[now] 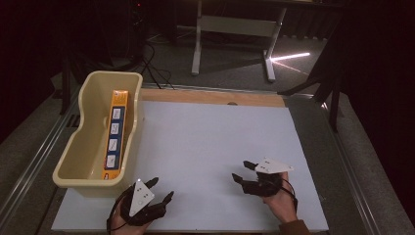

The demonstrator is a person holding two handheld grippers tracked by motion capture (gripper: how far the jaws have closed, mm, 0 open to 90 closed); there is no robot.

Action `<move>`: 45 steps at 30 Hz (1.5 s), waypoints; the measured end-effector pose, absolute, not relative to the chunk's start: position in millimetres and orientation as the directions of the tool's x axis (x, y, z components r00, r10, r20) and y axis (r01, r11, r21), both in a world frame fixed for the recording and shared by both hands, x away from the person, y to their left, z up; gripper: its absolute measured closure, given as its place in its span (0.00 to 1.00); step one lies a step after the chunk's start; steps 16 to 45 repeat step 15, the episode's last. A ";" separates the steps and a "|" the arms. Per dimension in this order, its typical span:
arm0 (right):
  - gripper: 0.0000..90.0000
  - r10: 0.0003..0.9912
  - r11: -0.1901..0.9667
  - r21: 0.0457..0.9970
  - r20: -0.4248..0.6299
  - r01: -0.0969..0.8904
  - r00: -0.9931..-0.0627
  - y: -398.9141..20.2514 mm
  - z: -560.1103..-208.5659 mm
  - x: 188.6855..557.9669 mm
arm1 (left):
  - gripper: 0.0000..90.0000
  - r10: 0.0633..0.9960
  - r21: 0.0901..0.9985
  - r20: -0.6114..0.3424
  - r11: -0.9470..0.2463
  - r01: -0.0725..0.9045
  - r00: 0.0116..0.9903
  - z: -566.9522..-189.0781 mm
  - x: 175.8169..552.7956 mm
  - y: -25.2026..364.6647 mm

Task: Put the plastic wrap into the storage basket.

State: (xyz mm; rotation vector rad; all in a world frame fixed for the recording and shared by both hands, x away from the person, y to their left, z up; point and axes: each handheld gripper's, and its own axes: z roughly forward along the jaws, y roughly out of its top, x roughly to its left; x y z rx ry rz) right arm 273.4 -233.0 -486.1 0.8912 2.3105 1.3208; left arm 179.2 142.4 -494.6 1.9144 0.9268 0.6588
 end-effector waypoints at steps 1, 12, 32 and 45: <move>0.37 0.664 0.368 0.859 0.025 0.356 -0.747 -237.2 -486.6 271.2 | 0.40 0.814 0.883 0.075 -0.323 0.341 0.576 -494.6 179.3 143.0; 0.31 0.643 0.434 0.843 -0.044 0.317 -0.765 -245.9 -489.0 263.5 | 0.39 0.831 0.883 0.077 -0.314 0.349 0.552 -496.8 182.2 145.0; 0.31 0.635 0.458 0.831 -0.056 0.316 -0.771 -244.6 -491.6 265.0 | 0.38 0.832 0.880 0.072 -0.313 0.357 0.551 -498.2 184.6 144.7; 0.31 0.635 0.458 0.831 -0.056 0.316 -0.771 -244.6 -491.6 265.0 | 0.38 0.832 0.880 0.072 -0.313 0.357 0.551 -498.2 184.6 144.7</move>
